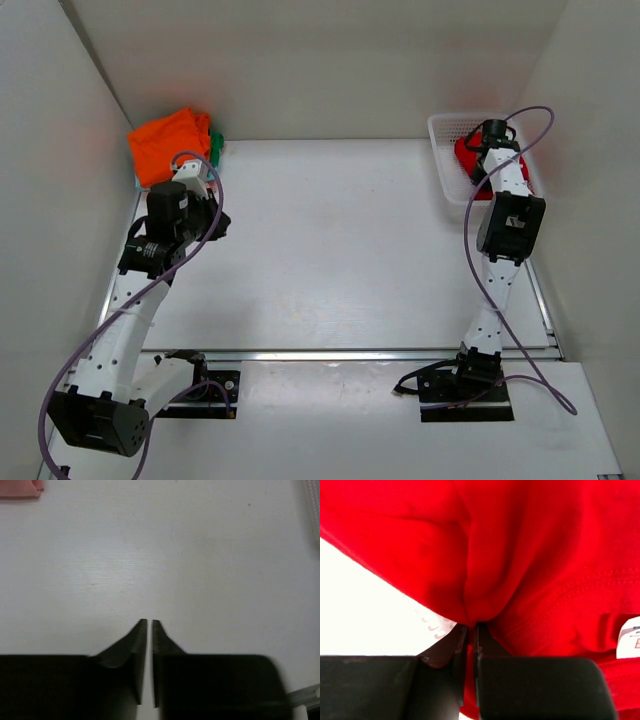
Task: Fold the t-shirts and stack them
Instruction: Grab crumpled tshirt from bin with the right arm, then move the tshirt to the center of the board
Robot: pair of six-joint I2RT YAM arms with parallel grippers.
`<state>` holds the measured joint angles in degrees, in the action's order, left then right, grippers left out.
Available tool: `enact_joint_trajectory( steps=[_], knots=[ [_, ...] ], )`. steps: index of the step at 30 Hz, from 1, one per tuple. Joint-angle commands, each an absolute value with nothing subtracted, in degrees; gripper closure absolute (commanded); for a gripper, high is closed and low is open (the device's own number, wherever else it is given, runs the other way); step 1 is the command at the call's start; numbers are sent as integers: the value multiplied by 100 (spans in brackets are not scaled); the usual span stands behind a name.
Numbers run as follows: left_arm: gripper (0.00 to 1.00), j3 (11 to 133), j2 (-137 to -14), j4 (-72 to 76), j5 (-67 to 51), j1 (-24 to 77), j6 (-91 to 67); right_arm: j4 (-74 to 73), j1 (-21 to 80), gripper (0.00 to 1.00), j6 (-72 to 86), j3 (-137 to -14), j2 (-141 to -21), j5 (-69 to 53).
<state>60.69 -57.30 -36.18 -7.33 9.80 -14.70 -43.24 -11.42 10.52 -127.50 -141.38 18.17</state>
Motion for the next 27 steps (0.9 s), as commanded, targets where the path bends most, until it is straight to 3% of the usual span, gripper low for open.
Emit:
enact_joint_trajectory(
  steps=[1, 2, 3, 5, 6, 8, 13, 16, 19, 21, 24, 27],
  knots=[
    [89, 5802, -5380, -3042, -309, 1002, -1519, -4254, -1204, 100, 1020, -13156, -13483, 1470],
    [99, 5740, -5309, -2980, -334, 993, -1634, -4237, -1178, 100, 1028, -13218, -13265, 1294],
    [100, 5583, -5248, -2901, -404, 967, -1635, -4210, -1169, 100, 1028, -13393, -13089, 1205],
    [100, 5476, -5151, -2883, -456, 1011, -1792, -4088, -1169, 100, 1019, -13474, -12755, 915],
    [88, 5293, -5011, -2778, -318, 1133, -1967, -4017, -1143, 100, 1098, -13526, -12100, 592],
    [99, 5152, -4704, -2743, -81, 1160, -2371, -3894, -1064, 100, 1107, -13509, -11710, 82],
    [100, 4484, -4035, -2470, 227, 1230, -2558, -3675, -397, 99, 1038, -13229, -10471, -238],
    [82, 4202, -3613, -2225, 246, 1230, -2505, -3402, 445, 100, 1151, -12667, -9653, -316],
    [78, 4315, -3490, -2153, 141, 1318, -2347, -3217, 1271, 100, 1161, -12149, -8862, -282],
    [60, 4446, -3498, -2180, 131, 1344, -2224, -3234, 1885, 100, 1064, -12050, -8536, -2],
    [60, 4754, -3358, -2294, 149, 1354, -2118, -3244, 2881, 100, 844, -12041, -8113, 492],
    [58, 4965, -3191, -2574, -52, 1336, -2144, -3129, 3007, 99, 1238, -11752, -7648, 160]
  ],
)
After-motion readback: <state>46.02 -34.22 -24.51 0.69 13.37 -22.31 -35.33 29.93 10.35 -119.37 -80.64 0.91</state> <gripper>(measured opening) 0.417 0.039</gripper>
